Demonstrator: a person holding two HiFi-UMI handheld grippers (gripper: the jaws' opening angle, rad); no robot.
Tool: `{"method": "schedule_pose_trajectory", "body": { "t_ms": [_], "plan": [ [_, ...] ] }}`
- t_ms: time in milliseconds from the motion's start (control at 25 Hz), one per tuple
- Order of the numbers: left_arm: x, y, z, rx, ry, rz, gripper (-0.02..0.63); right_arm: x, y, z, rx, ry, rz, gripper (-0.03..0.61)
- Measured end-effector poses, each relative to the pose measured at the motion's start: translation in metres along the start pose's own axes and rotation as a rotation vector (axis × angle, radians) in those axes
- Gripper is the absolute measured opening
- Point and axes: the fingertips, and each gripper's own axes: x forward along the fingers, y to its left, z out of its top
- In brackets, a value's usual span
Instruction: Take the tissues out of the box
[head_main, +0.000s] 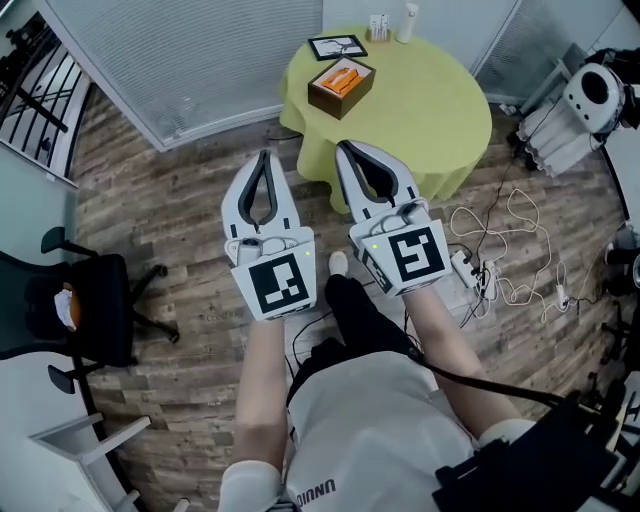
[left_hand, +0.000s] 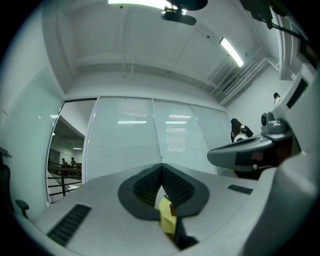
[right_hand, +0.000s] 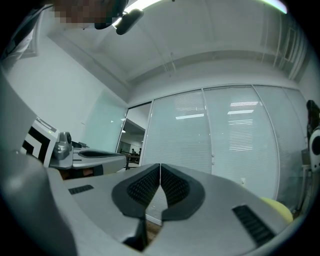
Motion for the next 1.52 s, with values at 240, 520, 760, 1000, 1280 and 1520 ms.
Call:
{"method": "schedule_pose_trajectory", "body": {
  "t_ms": [240,520,760,1000,1280,1520],
  "plan": [
    [0.063,0.010,-0.010,-0.007,-0.001,0.028,0.012,0.049,-0.046,-0.013,0.023,0.012,-0.013,0.021],
    [0.128,0.024,-0.036,0.009,0.044,0.095,0.012,0.101,-0.109,-0.039,0.067,0.050,-0.033,0.021],
    [0.190,0.036,-0.067,-0.011,0.096,0.099,0.012,0.158,-0.157,-0.061,0.086,0.073,-0.045,0.021],
    [0.234,0.035,-0.076,0.012,0.078,0.071,0.012,0.189,-0.188,-0.076,0.076,0.087,-0.052,0.021],
    [0.262,0.039,-0.072,-0.016,0.063,0.062,0.012,0.208,-0.219,-0.082,0.078,0.093,-0.095,0.021],
    [0.293,0.041,-0.079,-0.021,0.046,0.036,0.012,0.222,-0.239,-0.093,0.072,0.114,-0.148,0.021]
  ]
}}
